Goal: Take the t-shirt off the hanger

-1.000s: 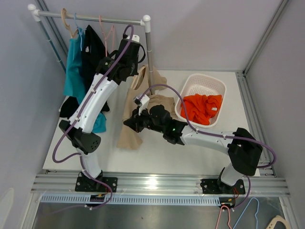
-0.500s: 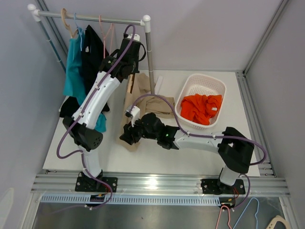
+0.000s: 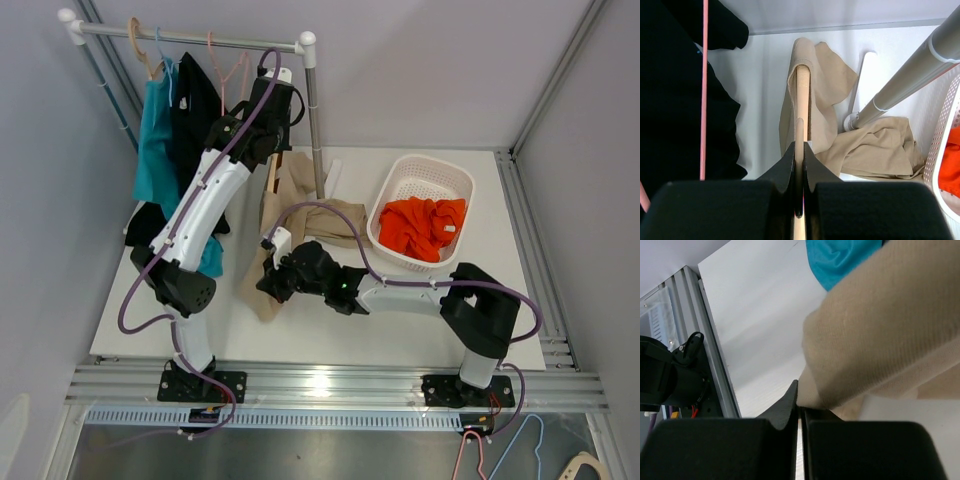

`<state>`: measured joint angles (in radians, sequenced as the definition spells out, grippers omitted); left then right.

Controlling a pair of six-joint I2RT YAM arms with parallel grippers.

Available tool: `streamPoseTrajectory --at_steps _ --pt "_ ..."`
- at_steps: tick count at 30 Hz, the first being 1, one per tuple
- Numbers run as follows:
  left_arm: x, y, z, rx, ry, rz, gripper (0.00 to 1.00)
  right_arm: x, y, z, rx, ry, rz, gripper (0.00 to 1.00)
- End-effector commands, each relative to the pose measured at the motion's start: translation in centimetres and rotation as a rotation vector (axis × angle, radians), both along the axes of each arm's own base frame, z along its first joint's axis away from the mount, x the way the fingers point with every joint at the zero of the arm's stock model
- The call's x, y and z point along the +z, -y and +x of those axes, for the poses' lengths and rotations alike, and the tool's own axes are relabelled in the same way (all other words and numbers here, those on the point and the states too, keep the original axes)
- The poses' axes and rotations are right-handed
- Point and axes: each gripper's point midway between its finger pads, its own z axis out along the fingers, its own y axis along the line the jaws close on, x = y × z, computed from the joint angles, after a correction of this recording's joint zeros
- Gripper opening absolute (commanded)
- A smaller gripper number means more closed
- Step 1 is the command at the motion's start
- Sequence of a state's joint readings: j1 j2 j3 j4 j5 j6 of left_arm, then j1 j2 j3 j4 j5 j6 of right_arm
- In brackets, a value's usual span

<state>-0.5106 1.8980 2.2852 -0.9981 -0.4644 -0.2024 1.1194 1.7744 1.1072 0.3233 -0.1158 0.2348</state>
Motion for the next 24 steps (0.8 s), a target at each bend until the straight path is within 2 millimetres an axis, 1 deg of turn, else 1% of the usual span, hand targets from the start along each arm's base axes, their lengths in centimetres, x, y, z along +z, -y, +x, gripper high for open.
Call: streamPoseTrajectory --at_steps 1,3,4,5,6,7,8,9,10,11,12,13,14,15,16,17,18,19,20,21,22,23,24 --pt "4.8 -0.6 -0.7 0.006 0.115 -0.074 0.01 1.9 -0.1 0.3 -0.014 0.033 0.064 0.0" --pt "4.8 -0.6 -0.5 0.011 0.119 -0.072 0.01 2.4 0.0 -0.3 0.008 0.027 0.078 0.0" --pt "4.8 -0.5 -0.4 0.01 0.125 -0.073 0.01 2.1 0.1 -1.1 0.024 0.015 0.073 0.0" --pt "4.8 -0.5 -0.2 0.012 0.126 -0.072 0.01 2.3 0.2 -1.7 0.036 0.01 0.075 0.0" --pt "4.7 -0.4 0.1 0.014 0.128 -0.072 0.01 3.2 0.5 -2.5 0.043 0.011 0.085 0.0" --pt "4.5 -0.3 0.4 0.013 0.128 -0.074 0.01 2.5 0.8 -4.2 0.069 -0.004 0.071 0.0" --pt "4.8 -0.2 0.7 0.013 0.137 -0.083 0.01 2.3 1.0 -5.2 0.08 -0.014 0.064 0.0" --pt "4.5 0.1 1.3 0.008 0.134 -0.084 0.01 2.0 1.4 -6.3 0.089 -0.026 0.053 0.0" --pt "4.3 0.1 1.6 0.011 0.13 -0.08 0.01 1.3 1.9 -8.6 0.125 -0.042 0.037 0.0" --pt "5.3 0.1 1.9 0.011 0.156 -0.092 0.01 1.0 2.2 -9.8 0.133 -0.067 0.035 0.0" --pt "5.2 0.0 2.2 0.013 0.156 -0.091 0.01 0.4 2.5 -11.0 0.142 -0.084 0.03 0.0" --pt "4.6 0.1 2.6 0.014 0.145 -0.083 0.01 -1.2 3.3 -13.2 0.172 -0.103 0.001 0.0" --pt "5.2 0.1 2.8 0.013 0.159 -0.094 0.01 -1.9 3.5 -14.1 0.169 -0.134 -0.004 0.0" --pt "5.1 0.1 3.0 0.014 0.158 -0.098 0.01 -2.8 3.8 -14.9 0.169 -0.149 -0.022 0.0" --pt "4.9 0.0 3.1 0.014 0.153 -0.107 0.01 -4.3 4.1 -15.4 0.163 -0.164 -0.055 0.0" --pt "4.9 -0.1 3.2 0.014 0.152 -0.112 0.01 -5.4 4.4 -15.8 0.158 -0.185 -0.085 0.0" --pt "5.0 -0.3 3.2 0.02 0.153 -0.119 0.01 -5.8 4.4 -15.9 0.154 -0.192 -0.102 0.0" --pt "5.0 -0.4 3.2 0.02 0.153 -0.122 0.01 -6.2 4.5 -15.7 0.146 -0.192 -0.124 0.0" --pt "5.2 -0.4 3.1 0.02 0.155 -0.123 0.01 -7.1 4.4 -15.5 0.141 -0.194 -0.156 0.0" --pt "5.3 -0.4 3.0 0.018 0.156 -0.124 0.01 -7.4 4.1 -15.1 0.137 -0.189 -0.181 0.0" --pt "5.8 -0.4 2.6 0.01 0.162 -0.133 0.01 -7.9 3.9 -14.9 0.129 -0.193 -0.204 0.0" --pt "6.1 -0.5 2.3 0.004 0.162 -0.137 0.01 -9.6 4.1 -14.5 0.113 -0.204 -0.252 0.0" --pt "6.1 -0.5 1.6 -0.004 0.147 -0.141 0.01 -9.5 3.6 -13.6 0.087 -0.21 -0.249 0.0"
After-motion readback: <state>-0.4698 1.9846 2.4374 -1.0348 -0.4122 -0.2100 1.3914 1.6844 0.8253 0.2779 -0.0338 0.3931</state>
